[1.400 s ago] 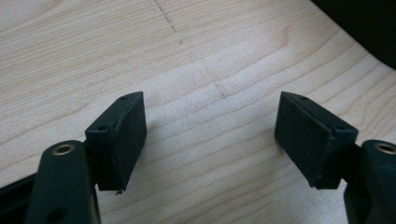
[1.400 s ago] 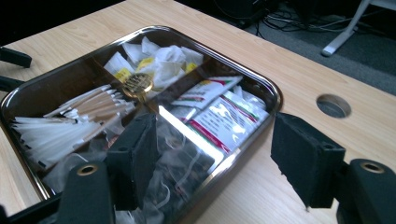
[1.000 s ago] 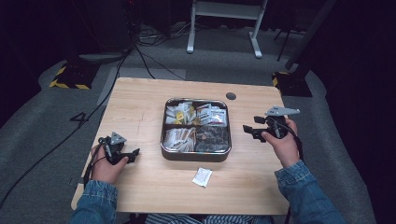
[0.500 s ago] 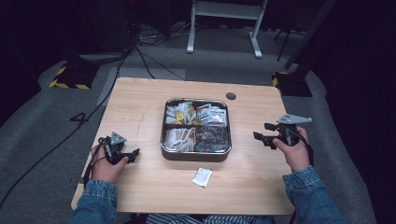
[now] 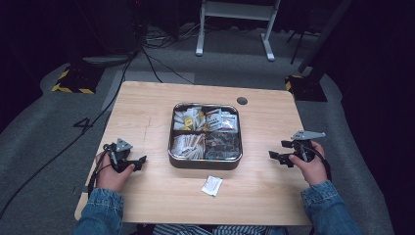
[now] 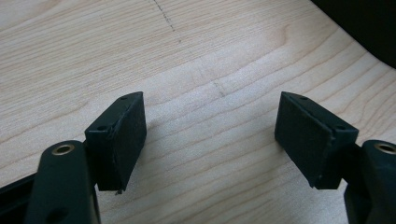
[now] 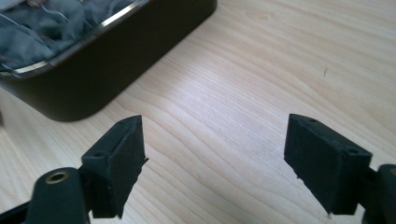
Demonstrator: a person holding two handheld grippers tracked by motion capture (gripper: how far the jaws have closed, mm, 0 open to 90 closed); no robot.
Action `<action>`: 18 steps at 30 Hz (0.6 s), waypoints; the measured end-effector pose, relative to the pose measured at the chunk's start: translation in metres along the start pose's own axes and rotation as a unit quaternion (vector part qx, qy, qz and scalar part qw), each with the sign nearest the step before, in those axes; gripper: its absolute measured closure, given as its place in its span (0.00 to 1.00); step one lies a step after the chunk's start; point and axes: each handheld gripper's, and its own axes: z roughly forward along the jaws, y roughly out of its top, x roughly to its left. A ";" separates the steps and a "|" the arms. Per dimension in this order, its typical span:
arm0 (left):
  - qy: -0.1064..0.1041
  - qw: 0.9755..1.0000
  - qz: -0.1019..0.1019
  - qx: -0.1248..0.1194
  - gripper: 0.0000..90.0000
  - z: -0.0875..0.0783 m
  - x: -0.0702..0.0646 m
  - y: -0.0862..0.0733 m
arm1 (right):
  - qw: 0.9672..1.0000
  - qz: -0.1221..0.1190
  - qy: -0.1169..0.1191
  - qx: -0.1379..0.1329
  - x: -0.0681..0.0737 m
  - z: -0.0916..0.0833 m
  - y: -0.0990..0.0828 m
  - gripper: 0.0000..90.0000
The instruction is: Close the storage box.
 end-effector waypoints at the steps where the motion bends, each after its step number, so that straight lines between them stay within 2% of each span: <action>1: 0.000 1.000 0.000 0.000 0.28 0.000 0.000 0.000 | 1.000 0.000 -0.003 0.002 0.000 0.002 -0.002 0.22; 4: -0.001 1.000 0.000 0.000 0.28 0.000 0.000 0.000 | 1.000 -0.005 -0.004 0.010 -0.002 0.008 -0.008 0.22; 6: -0.001 1.000 0.000 0.000 0.28 0.000 0.000 0.000 | 1.000 -0.022 -0.009 0.016 -0.002 0.014 -0.012 0.22; 9: -0.001 1.000 -0.001 0.000 0.28 0.000 0.000 0.000 | 0.999 -0.033 -0.010 0.022 -0.002 0.019 -0.017 0.22; 13: -0.001 1.000 -0.001 0.000 0.28 0.001 0.000 0.001 | 0.998 -0.030 -0.026 0.047 -0.003 0.026 -0.022 0.22; 18: -0.001 1.000 0.000 0.000 0.28 0.001 0.000 0.001 | 0.997 -0.021 -0.029 0.066 -0.003 0.032 -0.026 0.22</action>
